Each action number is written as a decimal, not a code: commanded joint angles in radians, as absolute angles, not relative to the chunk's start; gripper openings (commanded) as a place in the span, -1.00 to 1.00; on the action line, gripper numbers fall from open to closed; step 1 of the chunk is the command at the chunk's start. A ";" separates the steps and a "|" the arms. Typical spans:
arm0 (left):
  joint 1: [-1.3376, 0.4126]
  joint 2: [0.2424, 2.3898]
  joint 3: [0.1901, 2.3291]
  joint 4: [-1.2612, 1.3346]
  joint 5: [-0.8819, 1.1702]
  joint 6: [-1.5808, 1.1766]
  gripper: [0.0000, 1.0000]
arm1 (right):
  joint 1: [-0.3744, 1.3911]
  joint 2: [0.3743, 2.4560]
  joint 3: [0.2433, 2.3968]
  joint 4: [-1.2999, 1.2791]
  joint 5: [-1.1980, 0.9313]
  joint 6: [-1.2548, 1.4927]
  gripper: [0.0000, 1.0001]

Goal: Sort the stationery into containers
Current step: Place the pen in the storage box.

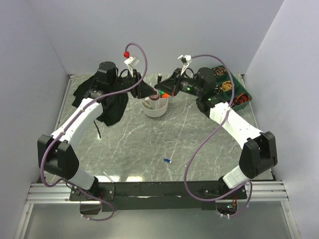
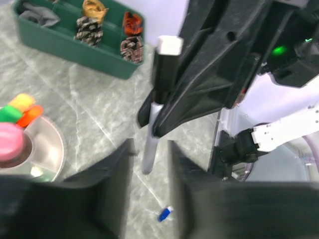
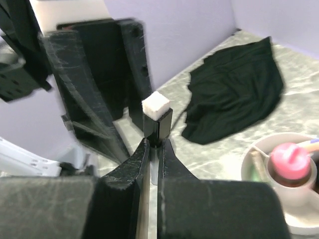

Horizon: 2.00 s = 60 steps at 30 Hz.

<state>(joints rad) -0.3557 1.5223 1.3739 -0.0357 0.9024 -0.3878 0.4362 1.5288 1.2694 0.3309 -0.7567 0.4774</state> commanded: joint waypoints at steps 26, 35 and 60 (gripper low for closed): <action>-0.071 1.378 1.259 -0.249 0.753 -0.193 0.29 | 0.528 1.770 1.046 0.672 -0.111 -0.063 -1.00; -0.049 1.385 1.212 -0.199 0.775 -0.227 0.29 | 0.529 1.853 1.089 0.617 -0.061 -0.018 -1.00; -0.038 1.364 1.203 -0.251 0.792 -0.190 0.31 | 0.548 1.580 1.169 0.134 -0.094 -0.002 0.00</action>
